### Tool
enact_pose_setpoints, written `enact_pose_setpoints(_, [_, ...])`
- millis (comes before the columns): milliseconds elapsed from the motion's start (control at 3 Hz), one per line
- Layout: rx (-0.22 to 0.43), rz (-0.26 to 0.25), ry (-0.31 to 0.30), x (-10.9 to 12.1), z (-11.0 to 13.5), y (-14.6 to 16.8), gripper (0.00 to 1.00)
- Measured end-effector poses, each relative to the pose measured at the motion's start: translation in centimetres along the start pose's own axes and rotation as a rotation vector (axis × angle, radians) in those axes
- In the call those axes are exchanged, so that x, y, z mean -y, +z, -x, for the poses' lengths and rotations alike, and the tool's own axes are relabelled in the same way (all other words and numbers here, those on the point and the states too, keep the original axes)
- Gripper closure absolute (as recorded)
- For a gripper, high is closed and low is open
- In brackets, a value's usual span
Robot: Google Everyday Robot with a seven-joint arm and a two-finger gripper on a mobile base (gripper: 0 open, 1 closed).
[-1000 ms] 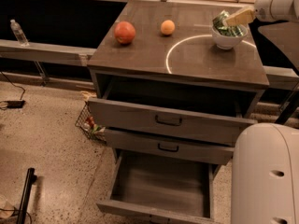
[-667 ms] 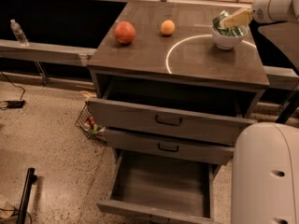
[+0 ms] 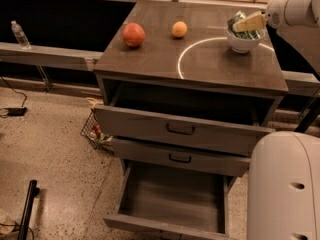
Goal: Pick green can from white bowl and place on counter
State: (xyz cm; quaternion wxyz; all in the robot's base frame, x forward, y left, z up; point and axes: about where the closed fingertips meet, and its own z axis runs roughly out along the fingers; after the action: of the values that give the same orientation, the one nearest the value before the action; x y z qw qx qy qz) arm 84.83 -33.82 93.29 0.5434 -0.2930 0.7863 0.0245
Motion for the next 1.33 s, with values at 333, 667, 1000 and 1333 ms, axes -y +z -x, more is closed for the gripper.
enact_pose_setpoints(333, [0.005,0.011,-0.005,-0.2,-0.2,0.2,0.40])
enact_pose_setpoints(667, [0.001,0.035,-0.019,-0.8,-0.5,0.2,0.63])
enact_pose_setpoints(1000, [-0.021,0.091,-0.021,-2.2,-1.4,0.4,0.60])
enact_pose_setpoints(1333, [-0.030,0.128,-0.025,-3.2,-1.9,0.5,0.28])
